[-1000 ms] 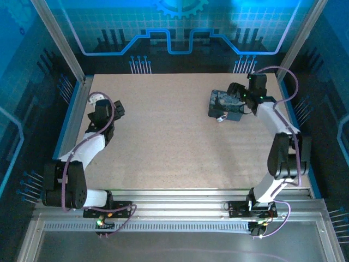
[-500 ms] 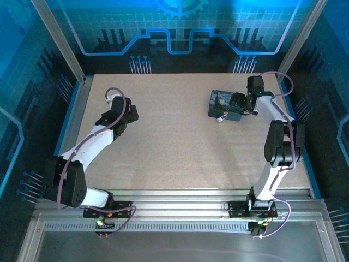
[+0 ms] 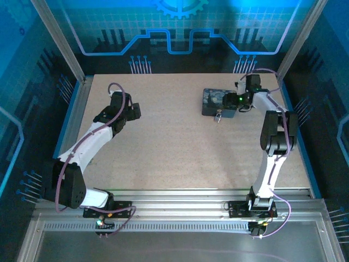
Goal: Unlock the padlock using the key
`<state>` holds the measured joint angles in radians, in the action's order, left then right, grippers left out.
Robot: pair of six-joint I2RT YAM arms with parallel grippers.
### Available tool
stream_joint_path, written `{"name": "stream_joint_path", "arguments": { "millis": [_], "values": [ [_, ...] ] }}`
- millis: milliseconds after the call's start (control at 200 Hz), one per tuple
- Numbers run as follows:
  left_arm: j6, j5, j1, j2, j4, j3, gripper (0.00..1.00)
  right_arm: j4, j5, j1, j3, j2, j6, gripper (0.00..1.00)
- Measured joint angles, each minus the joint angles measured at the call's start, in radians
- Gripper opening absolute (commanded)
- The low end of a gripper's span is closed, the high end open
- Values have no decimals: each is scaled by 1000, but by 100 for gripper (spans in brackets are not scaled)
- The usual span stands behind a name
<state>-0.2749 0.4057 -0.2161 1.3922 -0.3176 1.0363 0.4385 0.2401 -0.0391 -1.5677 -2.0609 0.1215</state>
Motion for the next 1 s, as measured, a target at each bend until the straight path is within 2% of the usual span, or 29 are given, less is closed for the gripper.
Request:
{"name": "stream_joint_path", "arguments": {
  "millis": [165, 330, 515, 700, 840, 940, 1001],
  "values": [
    [3, -37, -32, 0, -9, 1, 95, 48, 17, 126, -44, -21, -80, 75],
    [-19, -61, -84, 23, -58, 40, 94, 90, 34, 274, -52, -22, -90, 75],
    [-103, -95, -117, 79, -95, 74, 92, 42, 60, 382, -16, -17, 39, 74],
    [-203, -84, -138, 130, -212, 98, 93, -25, 105, 421, 53, 11, 179, 77],
    [-322, -68, -64, 122, -333, 103, 93, -26, 159, 410, 96, 69, 235, 80],
    [-421, -60, 70, 94, -425, 95, 91, -19, 188, 389, 97, 132, 246, 80],
    [-463, -51, 165, 51, -462, 64, 86, -13, 196, 375, 97, 177, 245, 80]
  ]
}}
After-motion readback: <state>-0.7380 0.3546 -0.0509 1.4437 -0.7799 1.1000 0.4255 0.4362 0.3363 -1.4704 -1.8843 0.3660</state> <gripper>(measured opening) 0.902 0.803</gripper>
